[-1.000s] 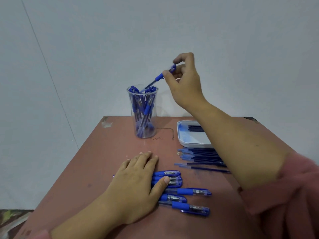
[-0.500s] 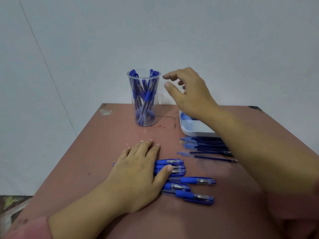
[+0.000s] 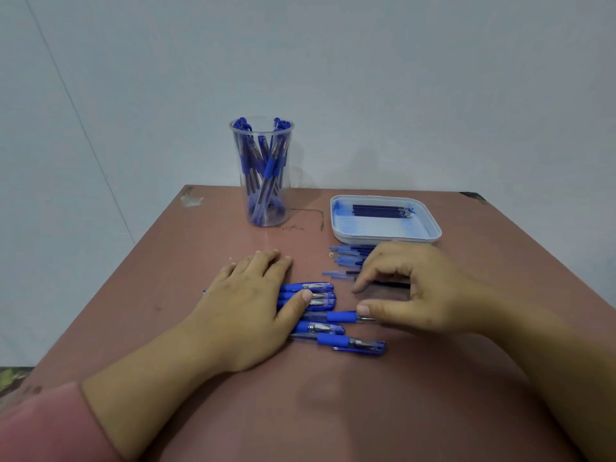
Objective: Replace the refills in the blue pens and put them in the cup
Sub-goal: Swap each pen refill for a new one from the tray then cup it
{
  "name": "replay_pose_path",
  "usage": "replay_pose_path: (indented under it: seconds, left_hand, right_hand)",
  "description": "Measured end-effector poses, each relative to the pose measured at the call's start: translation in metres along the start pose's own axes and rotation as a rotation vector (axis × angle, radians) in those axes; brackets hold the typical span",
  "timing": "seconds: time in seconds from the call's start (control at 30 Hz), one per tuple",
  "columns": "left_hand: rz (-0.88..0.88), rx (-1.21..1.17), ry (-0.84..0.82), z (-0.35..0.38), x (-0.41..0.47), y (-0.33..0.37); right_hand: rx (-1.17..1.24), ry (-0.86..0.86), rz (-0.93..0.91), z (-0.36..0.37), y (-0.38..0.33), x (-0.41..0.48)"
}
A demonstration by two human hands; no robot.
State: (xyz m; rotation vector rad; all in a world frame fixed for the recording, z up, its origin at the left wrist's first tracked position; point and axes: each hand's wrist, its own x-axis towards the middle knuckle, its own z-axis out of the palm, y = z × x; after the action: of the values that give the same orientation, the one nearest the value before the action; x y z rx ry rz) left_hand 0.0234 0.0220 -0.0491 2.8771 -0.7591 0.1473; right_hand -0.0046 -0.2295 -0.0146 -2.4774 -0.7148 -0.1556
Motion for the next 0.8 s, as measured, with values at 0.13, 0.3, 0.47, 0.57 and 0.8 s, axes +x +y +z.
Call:
replay_pose_path:
  seconds: [0.13,0.3,0.47,0.57,0.8]
  left_hand:
    - [0.002,0.002,0.001,-0.001,0.000,0.000]
    - [0.011,-0.012,-0.002,-0.003,0.000,-0.001]
    - [0.025,-0.050,0.024,-0.006,-0.001,0.000]
    - [0.053,-0.081,0.046,-0.011,-0.001,0.003]
    - [0.286,-0.044,0.391,-0.031,0.011,0.012]
  right_hand:
    - [-0.036,-0.121,0.072,-0.002,-0.001,-0.002]
    - [-0.106,-0.182,0.123,0.000,-0.005,0.000]
    - [-0.066,-0.056,0.140,0.003,-0.007,0.002]
    - [-0.037,0.072,0.095,0.004,-0.004,0.003]
    - [0.018,0.371,0.011,0.008,0.002,0.011]
